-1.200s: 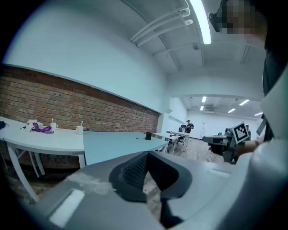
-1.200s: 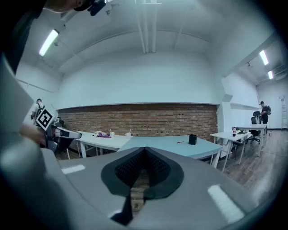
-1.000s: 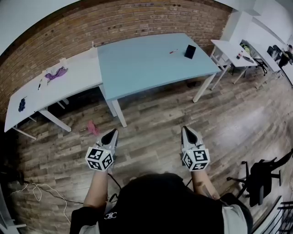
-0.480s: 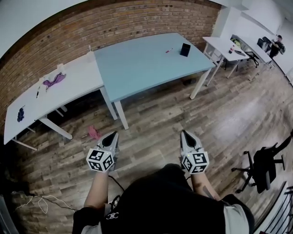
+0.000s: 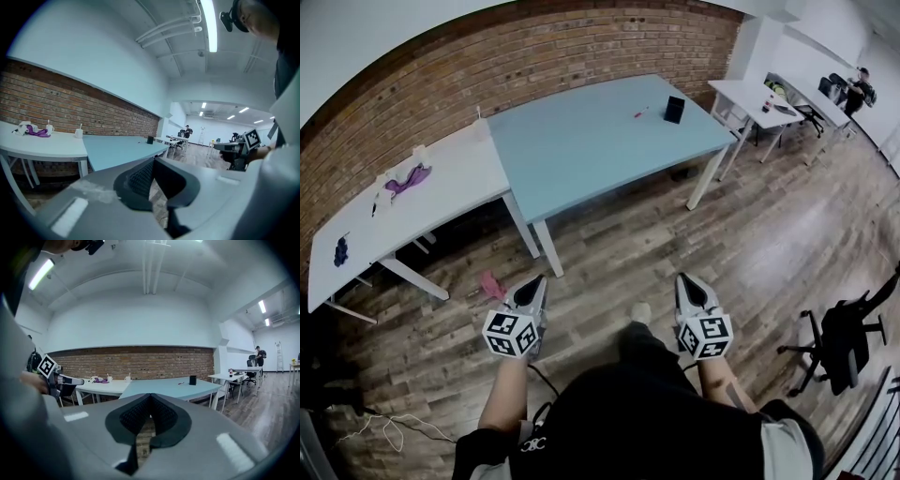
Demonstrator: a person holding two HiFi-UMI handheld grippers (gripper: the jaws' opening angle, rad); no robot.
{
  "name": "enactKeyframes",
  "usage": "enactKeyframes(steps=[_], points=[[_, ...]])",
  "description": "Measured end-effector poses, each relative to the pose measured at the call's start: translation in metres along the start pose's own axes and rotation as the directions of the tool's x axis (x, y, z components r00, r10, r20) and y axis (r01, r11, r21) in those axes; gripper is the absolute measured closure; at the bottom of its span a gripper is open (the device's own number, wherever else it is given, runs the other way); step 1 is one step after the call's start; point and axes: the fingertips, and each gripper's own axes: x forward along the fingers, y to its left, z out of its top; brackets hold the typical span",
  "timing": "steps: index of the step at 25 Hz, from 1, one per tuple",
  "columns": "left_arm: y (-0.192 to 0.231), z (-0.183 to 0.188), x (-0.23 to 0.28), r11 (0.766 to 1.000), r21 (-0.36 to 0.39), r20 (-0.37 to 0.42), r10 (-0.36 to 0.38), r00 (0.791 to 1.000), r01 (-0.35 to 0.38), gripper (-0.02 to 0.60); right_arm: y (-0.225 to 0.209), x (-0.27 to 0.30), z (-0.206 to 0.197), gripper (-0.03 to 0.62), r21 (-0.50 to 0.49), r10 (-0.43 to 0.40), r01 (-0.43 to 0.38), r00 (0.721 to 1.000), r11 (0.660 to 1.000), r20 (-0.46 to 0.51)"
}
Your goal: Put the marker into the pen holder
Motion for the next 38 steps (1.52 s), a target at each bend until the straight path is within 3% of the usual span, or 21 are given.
enactKeyframes(steps=[8,20,31,38], points=[[0.018,0.009,0.062,1.0,0.022,-0.039,-0.015,0.999,0.016,0.58,-0.039,0.055,-0.002,0.588,0.042,-0.016,0.016,1.0,0.999,0.006],[0.022,0.052,0.225,0.995,0.064,-0.104,-0.074,0.992,0.08,0.58,-0.163,0.154,0.015,0.588,0.106,-0.08,0.076,0.996,0.991,0.03],[0.03,0.082,0.352,0.997,0.074,-0.142,-0.003,0.99,0.014,0.58,-0.258,0.248,0.042,0.588,0.084,0.027,-0.027,1.0,0.996,-0.003],[0.027,0.085,0.402,0.998,0.064,-0.166,-0.011,0.986,0.022,0.58,-0.285,0.274,0.048,0.588,0.068,0.059,-0.058,0.998,0.996,-0.025]])
